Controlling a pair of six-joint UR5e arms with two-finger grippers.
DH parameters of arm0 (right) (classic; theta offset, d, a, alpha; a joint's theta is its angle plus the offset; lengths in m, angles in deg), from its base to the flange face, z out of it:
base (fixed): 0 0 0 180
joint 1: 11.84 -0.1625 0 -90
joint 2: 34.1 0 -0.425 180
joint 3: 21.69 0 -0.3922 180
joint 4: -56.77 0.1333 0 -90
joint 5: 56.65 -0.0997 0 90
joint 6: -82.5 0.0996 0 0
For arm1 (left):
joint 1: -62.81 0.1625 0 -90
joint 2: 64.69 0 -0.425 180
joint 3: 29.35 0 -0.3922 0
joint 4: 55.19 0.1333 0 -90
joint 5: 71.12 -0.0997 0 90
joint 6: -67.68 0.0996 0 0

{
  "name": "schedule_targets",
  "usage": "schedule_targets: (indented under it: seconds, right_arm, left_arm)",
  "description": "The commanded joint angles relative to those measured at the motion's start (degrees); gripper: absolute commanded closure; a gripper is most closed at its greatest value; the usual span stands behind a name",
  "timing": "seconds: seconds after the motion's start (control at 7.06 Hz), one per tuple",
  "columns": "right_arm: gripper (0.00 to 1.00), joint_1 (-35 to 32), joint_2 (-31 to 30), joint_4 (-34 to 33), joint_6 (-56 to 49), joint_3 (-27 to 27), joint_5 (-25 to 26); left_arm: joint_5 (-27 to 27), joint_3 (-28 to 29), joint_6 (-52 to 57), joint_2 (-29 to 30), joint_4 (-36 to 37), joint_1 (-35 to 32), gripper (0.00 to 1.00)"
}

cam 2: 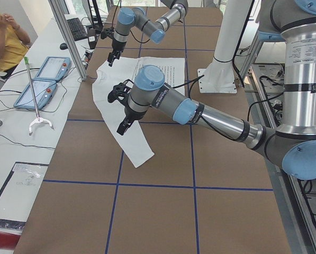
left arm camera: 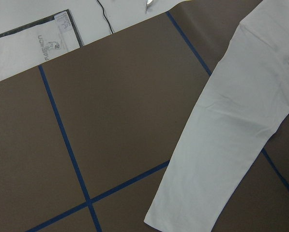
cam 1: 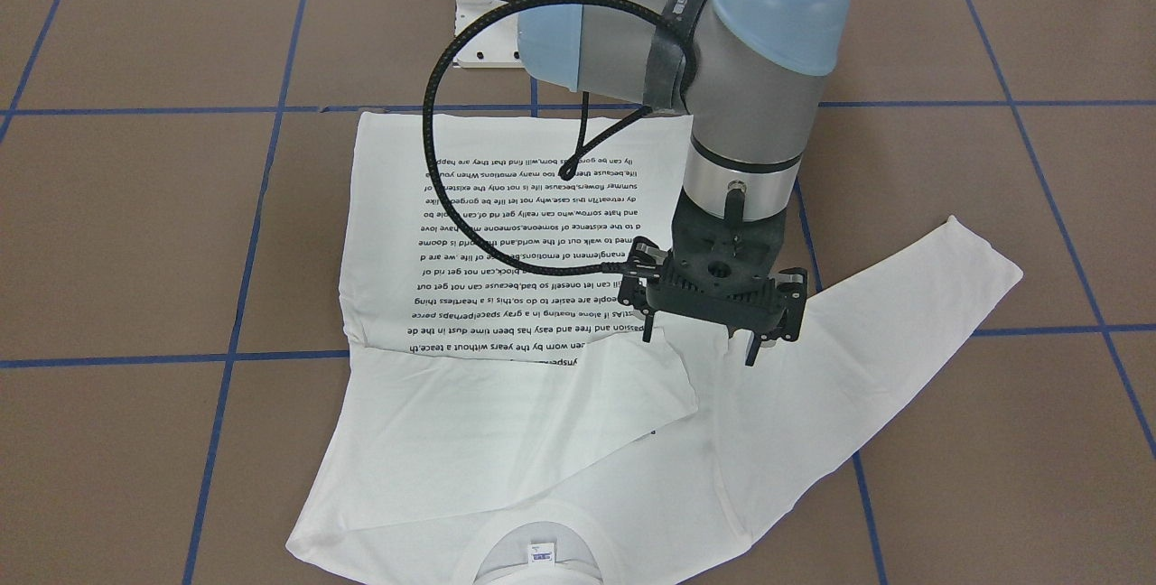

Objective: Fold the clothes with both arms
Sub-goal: 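Lift the sleeve with the right gripper and fold it across the shirt body, then release the sleeve with the right gripper while the left gripper moves to the other cuff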

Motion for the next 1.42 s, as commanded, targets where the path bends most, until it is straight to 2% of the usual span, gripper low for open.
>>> schedule_targets:
  seconds: [0.0,0.28,0.42,0.57,0.71,0.99,1.13,1.28]
  right_arm:
    - [0.00,-6.20,-5.73,-8.38,-8.31,-10.18,-8.29]
    - [0.00,-11.82,-18.45,-12.82,-17.37,-24.53,-15.06]
    - [0.00,-13.94,-26.52,-13.36,-24.03,-32.77,-15.70]
    - [0.00,-17.87,-34.61,-13.28,-33.76,-39.73,-19.01]
    - [0.00,-23.22,-42.61,-13.10,-42.99,-44.58,-24.96]
    - [0.00,-30.71,-54.94,-13.10,-60.40,-49.89,-29.30]
    - [0.00,-33.44,-60.21,-12.66,-66.75,-51.47,-31.24]
    - [0.00,-35.82,-64.01,-12.40,-68.55,-52.53,-33.00]
  left_arm:
    - [0.06,-0.09,-0.53,0.88,-5.79,0.60,0.00]
    - [-0.72,1.48,-1.32,0.27,-9.95,8.11,0.00]
    - [-1.69,2.89,-4.72,-0.44,-10.58,9.20,0.00]
    - [-5.87,3.16,-7.02,-3.05,-14.32,13.22,0.00]
    - [-9.66,5.26,-11.39,-4.64,-20.10,17.26,0.00]
    - [-10.13,17.34,-16.41,-5.36,-39.14,21.68,0.00]
    - [-12.31,20.02,-20.79,-5.80,-44.63,25.52,0.00]
    - [-16.16,22.48,-21.10,-6.50,-47.64,28.87,0.00]
